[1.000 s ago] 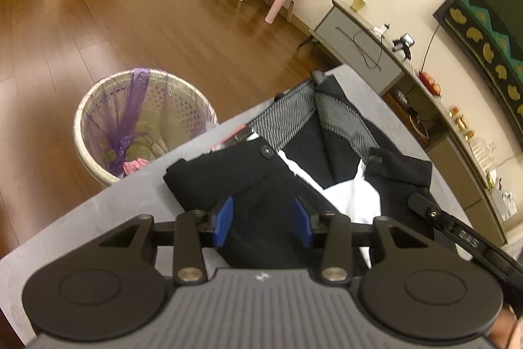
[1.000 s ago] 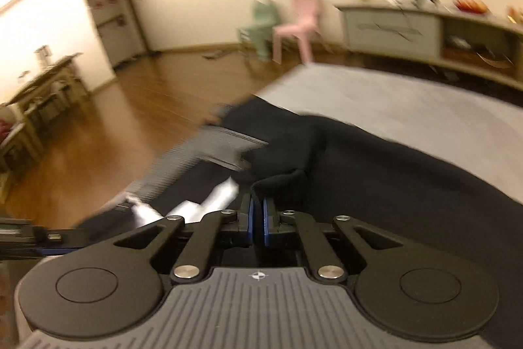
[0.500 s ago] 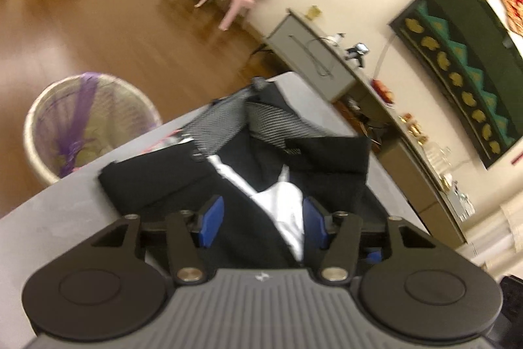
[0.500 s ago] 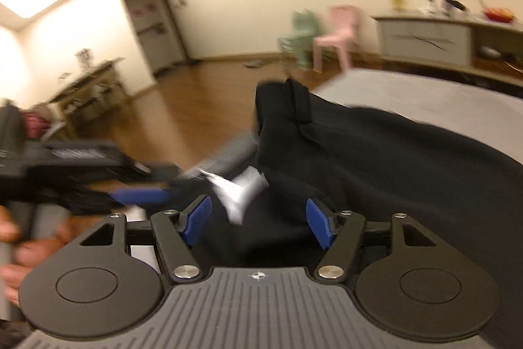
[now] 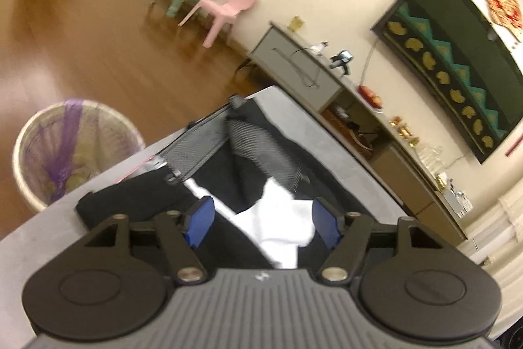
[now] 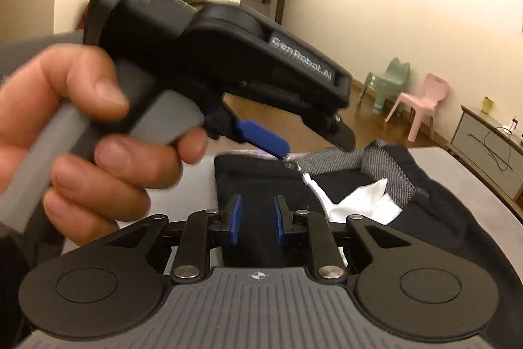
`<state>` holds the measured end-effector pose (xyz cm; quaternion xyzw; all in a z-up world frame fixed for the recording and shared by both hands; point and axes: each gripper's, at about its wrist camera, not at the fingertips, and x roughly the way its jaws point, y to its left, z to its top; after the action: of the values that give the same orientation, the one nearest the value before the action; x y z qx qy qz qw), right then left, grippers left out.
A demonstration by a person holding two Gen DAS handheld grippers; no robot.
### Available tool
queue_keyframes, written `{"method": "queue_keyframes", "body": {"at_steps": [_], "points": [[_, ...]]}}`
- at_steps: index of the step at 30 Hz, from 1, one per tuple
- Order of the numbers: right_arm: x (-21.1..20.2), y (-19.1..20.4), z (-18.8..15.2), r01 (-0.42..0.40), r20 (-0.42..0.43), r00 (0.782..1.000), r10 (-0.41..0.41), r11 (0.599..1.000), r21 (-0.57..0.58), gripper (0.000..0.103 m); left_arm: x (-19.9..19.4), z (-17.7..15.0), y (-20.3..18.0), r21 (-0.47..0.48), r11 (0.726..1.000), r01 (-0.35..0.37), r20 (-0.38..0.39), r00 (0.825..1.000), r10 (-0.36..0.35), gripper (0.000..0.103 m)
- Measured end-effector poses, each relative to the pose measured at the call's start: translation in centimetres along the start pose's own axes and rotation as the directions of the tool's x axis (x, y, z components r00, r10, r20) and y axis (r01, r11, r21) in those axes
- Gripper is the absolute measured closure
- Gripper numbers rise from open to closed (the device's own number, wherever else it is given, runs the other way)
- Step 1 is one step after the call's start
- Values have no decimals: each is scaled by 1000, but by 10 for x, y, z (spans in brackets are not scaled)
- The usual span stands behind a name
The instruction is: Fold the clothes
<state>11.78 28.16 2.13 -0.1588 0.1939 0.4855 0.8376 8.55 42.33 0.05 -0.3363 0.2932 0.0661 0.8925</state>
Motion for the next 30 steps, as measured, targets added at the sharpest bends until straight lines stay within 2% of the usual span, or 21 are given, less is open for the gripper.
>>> {"method": "queue_keyframes", "body": {"at_steps": [2, 4, 6, 7, 8, 9, 10, 11, 13, 15, 18, 21, 22, 23, 24, 26, 27, 28, 29, 30], "points": [[-1, -25, -3, 92, 30, 995, -96, 988, 124, 29, 1, 1, 7, -54, 998, -31, -19, 999, 29, 37], [-4, -69, -5, 213, 34, 970, -239, 916, 341, 14, 3, 3, 12, -87, 994, -66, -39, 997, 63, 38], [5, -108, -9, 285, -52, 953, -297, 834, 473, 14, 10, 3, 13, -63, 990, -130, -74, 989, 125, 39], [16, -121, -10, 303, -112, 952, -286, 813, 498, 15, 13, 2, 15, -61, 987, -150, -92, 985, 144, 39], [25, -129, -10, 308, -149, 951, -271, 804, 508, 17, 16, 2, 18, -62, 984, -167, -110, 981, 160, 39], [30, -128, -8, 294, -151, 956, -253, 817, 495, 21, 19, 1, 21, -62, 981, -185, -128, 976, 176, 40], [35, -128, -6, 280, -153, 960, -235, 830, 483, 49, 18, 1, 24, -73, 981, -178, -125, 978, 168, 41], [41, -128, -5, 265, -156, 964, -217, 842, 470, 85, 15, 2, 27, -85, 983, -164, -116, 981, 154, 41], [51, -127, -1, 235, -162, 970, -180, 865, 444, 98, 7, 5, 32, -107, 986, -130, -80, 989, 121, 40], [47, -102, 13, 172, -92, 985, -149, 913, 371, 100, -7, 11, 34, -121, 988, -91, -10, 996, 91, 38], [35, -45, 35, 61, 35, 997, -70, 977, 206, 100, -17, 16, 38, -151, 988, -40, 39, 998, 46, 36], [37, -2, 42, -35, 58, 998, 31, 997, 70, 98, -14, 15, 42, -166, 986, 8, 23, 1000, -4, 34], [40, 6, 42, -65, 44, 997, 63, 997, 42, 88, -13, 14, 43, -164, 986, 12, 19, 1000, -9, 32], [41, 8, 39, -82, 18, 997, 82, 996, 42, 73, -11, 13, 43, -162, 987, 17, 16, 1000, -15, 30], [39, 6, 35, -72, 12, 997, 71, 996, 53, 63, -10, 13, 42, -157, 987, 16, 14, 1000, -14, 28], [24, -9, 28, -6, 37, 999, 1, 993, 116, 40, -9, 13, 40, -153, 988, 13, 16, 1000, -11, 27], [13, -20, 26, 43, 65, 996, -54, 986, 164, 32, -9, 12, 38, -155, 988, 12, 17, 1000, -10, 27], [4, -32, 23, 99, 84, 989, -119, 973, 209, 15, -10, 12, 37, -162, 987, 19, 21, 1000, -15, 27], [0, -44, 21, 159, 82, 980, -183, 958, 239, 11, -11, 13, 34, -164, 986, 30, 28, 999, -25, 27], [3, -53, 19, 180, 43, 980, -196, 953, 245, 11, -12, 13, 31, -165, 985, 41, 35, 999, -36, 26]]}}
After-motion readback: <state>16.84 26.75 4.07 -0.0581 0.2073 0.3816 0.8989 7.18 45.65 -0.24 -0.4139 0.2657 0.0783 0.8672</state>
